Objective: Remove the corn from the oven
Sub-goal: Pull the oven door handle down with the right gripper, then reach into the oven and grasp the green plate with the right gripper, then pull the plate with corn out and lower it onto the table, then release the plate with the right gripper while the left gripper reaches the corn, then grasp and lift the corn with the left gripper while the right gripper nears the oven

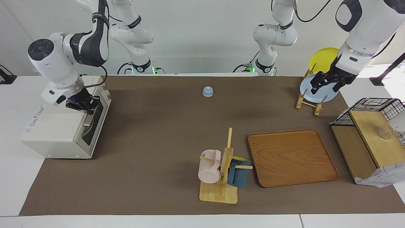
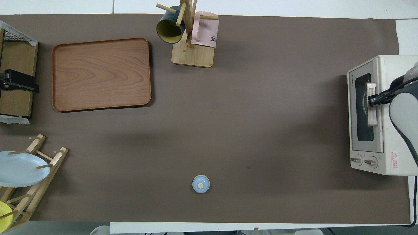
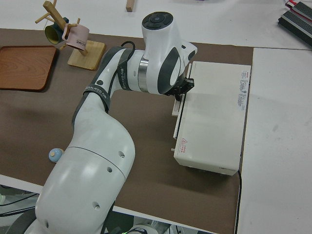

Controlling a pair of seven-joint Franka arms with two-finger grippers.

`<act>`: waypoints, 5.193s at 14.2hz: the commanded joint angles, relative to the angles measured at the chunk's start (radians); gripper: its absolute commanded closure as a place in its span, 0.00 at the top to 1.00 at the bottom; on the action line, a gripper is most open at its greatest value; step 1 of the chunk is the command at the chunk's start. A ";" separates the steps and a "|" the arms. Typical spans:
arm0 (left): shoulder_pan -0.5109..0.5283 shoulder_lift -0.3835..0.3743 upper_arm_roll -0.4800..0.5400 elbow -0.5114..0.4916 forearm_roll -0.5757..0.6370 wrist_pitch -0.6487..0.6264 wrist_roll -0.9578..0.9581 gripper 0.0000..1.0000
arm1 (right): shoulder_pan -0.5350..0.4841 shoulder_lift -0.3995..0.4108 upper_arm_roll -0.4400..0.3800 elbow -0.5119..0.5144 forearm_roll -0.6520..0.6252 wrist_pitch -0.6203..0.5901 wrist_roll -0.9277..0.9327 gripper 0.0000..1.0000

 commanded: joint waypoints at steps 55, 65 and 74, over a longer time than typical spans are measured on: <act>-0.025 -0.011 -0.021 -0.023 -0.001 -0.005 -0.040 1.00 | 0.547 0.545 0.069 0.764 0.163 -0.072 0.979 0.50; -0.502 0.229 -0.058 -0.344 -0.021 0.785 -0.739 1.00 | 0.166 -0.003 0.075 0.020 0.108 -0.017 0.437 0.00; -0.568 0.398 -0.067 -0.300 -0.053 0.876 -0.739 0.00 | 0.221 0.190 0.075 -0.104 -0.134 0.223 0.654 0.00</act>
